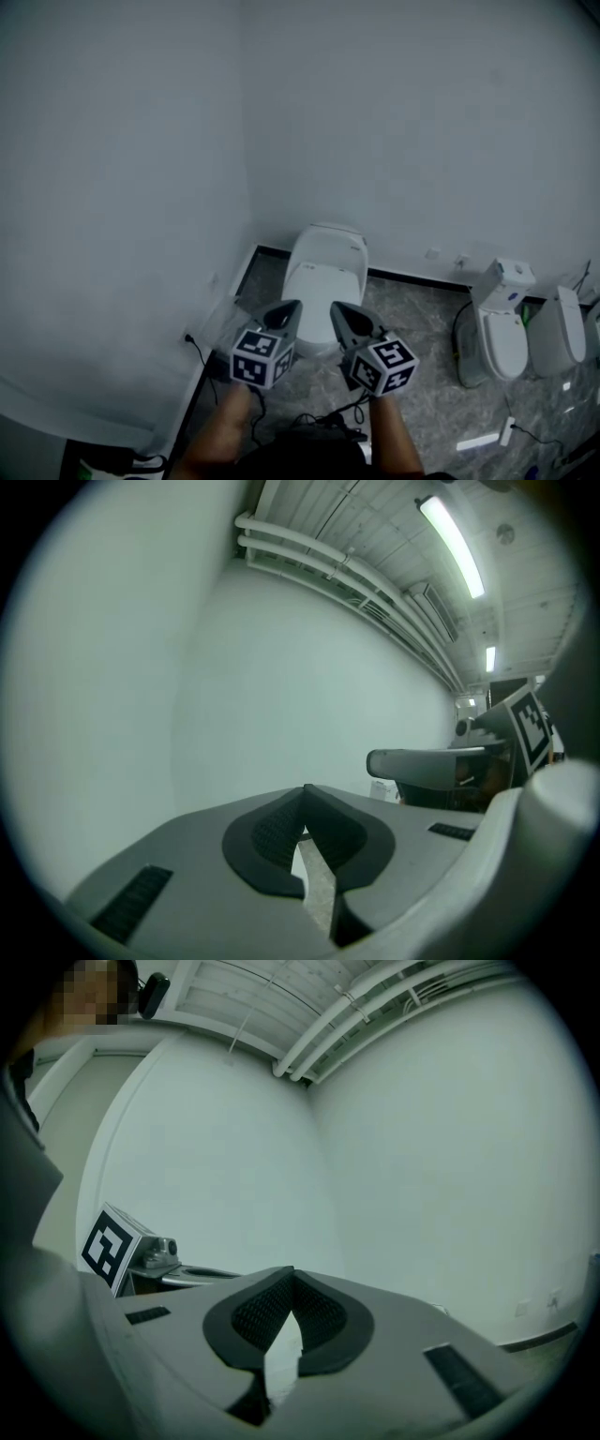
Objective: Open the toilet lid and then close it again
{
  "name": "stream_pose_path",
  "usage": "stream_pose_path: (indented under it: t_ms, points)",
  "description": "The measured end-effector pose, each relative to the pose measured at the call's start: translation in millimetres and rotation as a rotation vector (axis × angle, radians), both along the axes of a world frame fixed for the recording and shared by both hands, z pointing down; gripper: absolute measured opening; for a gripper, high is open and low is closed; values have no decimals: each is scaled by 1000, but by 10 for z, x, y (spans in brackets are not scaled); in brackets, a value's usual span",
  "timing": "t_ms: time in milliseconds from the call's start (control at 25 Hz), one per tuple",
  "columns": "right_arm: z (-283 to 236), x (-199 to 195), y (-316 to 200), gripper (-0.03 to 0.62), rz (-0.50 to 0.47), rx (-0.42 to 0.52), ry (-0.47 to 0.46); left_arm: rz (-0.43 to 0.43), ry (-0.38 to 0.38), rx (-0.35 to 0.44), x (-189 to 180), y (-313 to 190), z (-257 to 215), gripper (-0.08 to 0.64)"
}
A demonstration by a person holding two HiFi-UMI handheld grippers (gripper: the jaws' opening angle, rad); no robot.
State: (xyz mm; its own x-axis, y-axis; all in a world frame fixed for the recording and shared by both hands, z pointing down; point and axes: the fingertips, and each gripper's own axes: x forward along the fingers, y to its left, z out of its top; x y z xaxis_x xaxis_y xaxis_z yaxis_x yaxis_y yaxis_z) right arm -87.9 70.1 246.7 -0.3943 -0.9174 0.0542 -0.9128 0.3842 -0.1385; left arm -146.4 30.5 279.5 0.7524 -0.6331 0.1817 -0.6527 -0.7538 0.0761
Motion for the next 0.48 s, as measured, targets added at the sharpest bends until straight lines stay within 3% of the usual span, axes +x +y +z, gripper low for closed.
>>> stream_pose_path:
  t_ms: [480]
  points:
    - [-31,92,29,8,-20,4,18,-14,2,20,104,44,-106,6]
